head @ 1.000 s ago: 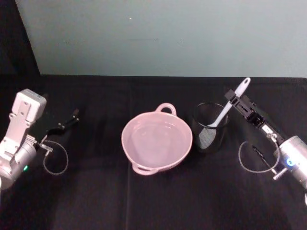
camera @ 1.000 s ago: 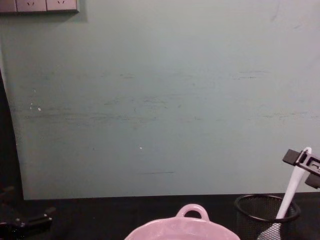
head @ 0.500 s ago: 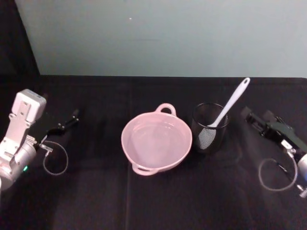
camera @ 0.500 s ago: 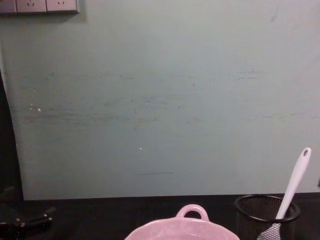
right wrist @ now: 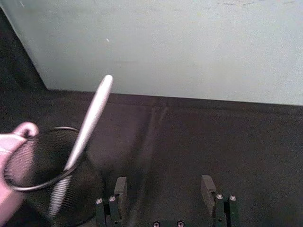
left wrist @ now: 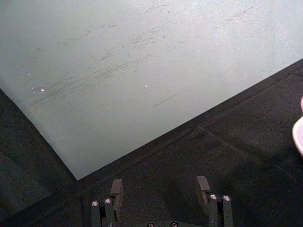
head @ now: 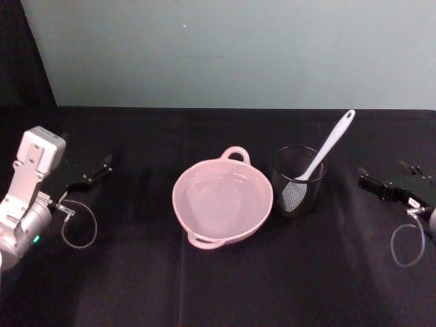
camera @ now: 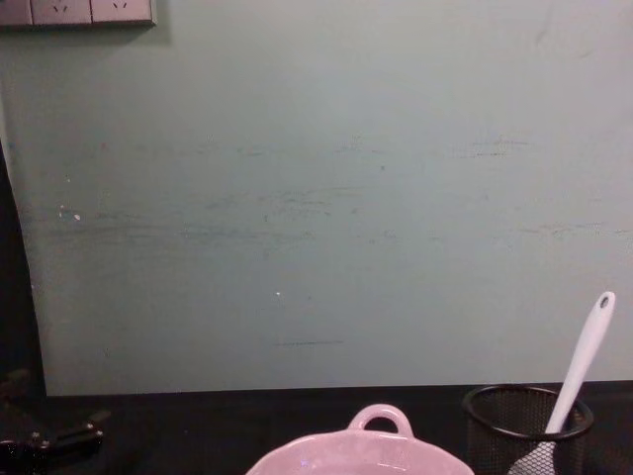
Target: Use the one hand to pick up the spoon and stir the clear water in the bowl.
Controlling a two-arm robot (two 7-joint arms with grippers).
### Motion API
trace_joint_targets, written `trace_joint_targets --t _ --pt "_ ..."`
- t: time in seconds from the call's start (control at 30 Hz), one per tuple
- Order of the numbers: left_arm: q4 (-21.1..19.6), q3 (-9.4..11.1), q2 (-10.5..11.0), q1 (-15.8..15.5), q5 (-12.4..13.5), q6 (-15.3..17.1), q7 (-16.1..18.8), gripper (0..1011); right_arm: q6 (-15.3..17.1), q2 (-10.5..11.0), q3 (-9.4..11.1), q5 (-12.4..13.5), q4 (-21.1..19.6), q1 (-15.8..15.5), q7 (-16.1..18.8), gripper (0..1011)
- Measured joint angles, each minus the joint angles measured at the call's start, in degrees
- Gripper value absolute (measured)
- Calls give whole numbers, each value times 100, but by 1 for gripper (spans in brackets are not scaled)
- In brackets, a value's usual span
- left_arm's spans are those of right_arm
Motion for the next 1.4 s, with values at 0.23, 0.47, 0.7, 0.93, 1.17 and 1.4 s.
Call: trace_joint_targets --t 0.23,0.47,0.7,0.93,1.17,1.4 --pt "0 0 0 0 0 0 0 1011 95 -190 -447 -643 821 804 201 1002" --pt "0 0 0 0 0 0 0 1011 -565 -552 -739 -1255 1560 1293 381 1002" --pt "0 0 0 0 0 0 0 1011 -1166 -762 -742 -1454 1844 1272 435 1002" --pt "0 0 0 0 0 0 0 1011 -1258 -803 -725 -1508 1894 1255 444 1002" --pt "0 0 0 0 0 0 0 1011 -1235 -790 -720 -1498 1874 1251 443 1002" --pt "0 0 0 0 0 0 0 1011 -1219 -784 -720 -1483 1864 1252 443 1002"
